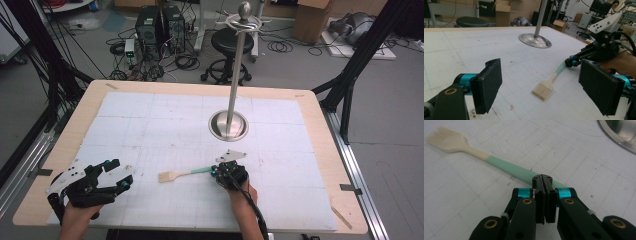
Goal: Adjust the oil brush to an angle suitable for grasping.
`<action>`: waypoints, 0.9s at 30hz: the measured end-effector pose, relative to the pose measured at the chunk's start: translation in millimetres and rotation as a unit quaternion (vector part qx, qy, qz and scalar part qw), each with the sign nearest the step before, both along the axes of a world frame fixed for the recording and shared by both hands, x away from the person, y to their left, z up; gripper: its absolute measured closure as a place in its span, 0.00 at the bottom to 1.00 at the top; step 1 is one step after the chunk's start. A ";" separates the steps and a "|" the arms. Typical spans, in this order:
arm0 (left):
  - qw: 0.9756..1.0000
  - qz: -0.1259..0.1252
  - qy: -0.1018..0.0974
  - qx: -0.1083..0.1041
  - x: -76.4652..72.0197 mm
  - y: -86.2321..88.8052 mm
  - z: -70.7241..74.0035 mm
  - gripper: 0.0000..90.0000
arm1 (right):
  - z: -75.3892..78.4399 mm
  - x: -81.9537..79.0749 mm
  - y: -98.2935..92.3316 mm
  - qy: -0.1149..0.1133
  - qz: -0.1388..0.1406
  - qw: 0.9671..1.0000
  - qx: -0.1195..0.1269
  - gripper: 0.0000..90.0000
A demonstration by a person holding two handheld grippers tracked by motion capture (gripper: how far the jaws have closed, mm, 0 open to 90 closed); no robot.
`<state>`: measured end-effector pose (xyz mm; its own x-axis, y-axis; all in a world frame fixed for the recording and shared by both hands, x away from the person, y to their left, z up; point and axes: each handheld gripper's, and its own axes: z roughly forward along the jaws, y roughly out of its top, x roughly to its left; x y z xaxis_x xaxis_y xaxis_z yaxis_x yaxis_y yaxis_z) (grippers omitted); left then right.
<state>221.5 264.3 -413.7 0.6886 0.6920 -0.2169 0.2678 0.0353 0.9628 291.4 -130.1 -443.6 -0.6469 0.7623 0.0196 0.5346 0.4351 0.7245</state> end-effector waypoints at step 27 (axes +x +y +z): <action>1.000 0.006 0.005 -0.004 2.8 6.8 -0.8 0.22 | 0.3 19.7 80.9 0.027 0.072 0.996 0.033 0.99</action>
